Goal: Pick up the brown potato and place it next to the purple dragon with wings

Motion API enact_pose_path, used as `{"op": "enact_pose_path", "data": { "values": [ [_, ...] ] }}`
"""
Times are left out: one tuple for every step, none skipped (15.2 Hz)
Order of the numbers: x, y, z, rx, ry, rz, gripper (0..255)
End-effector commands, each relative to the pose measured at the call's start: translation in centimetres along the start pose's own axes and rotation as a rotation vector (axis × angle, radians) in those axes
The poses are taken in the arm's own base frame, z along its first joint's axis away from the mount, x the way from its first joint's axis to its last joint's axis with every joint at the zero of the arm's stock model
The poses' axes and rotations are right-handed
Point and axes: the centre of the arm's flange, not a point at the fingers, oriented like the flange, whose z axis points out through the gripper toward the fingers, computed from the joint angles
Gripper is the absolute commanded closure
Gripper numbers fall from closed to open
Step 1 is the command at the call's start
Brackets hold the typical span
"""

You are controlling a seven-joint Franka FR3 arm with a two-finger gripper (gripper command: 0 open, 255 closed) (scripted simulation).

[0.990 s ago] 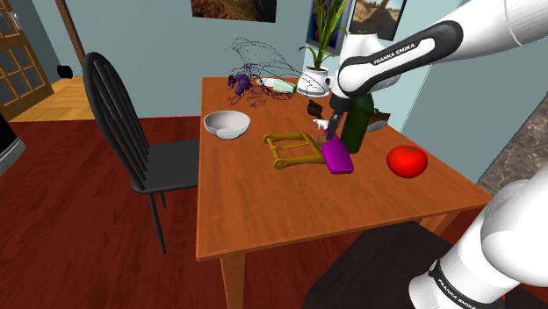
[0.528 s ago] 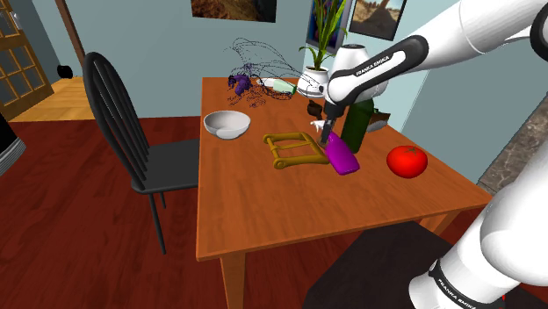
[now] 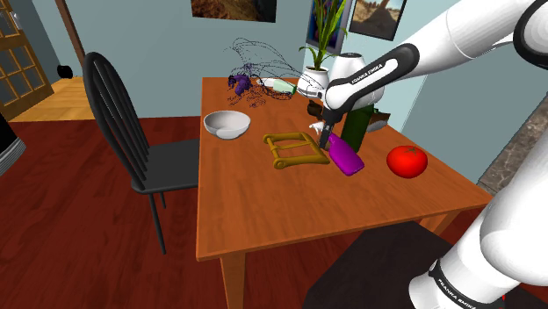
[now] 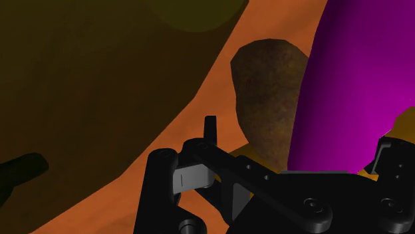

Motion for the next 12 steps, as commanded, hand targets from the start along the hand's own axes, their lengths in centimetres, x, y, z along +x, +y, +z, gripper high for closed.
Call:
{"op": "enact_pose_path", "data": {
  "values": [
    [0.0,-0.01,0.01,0.0,0.0,0.0,0],
    [0.0,-0.01,0.01,0.0,0.0,0.0,0],
    [0.0,0.0,0.01,0.0,0.0,0.0,0],
    [0.0,0.0,0.01,0.0,0.0,0.0,255],
    [0.0,0.0,0.01,0.0,0.0,0.0,255],
    [-0.01,-0.01,0.01,0.0,0.0,0.0,255],
    [-0.01,-0.02,0.02,0.0,0.0,0.0,255],
    [0.02,-0.02,0.03,0.0,0.0,0.0,255],
    [0.01,-0.02,0.02,0.0,0.0,0.0,255],
    [0.02,-0.03,0.04,0.0,0.0,0.0,255],
    [0.01,-0.03,0.03,0.0,0.0,0.0,255],
    [0.01,-0.02,0.03,0.0,0.0,0.0,255]
  ]
}}
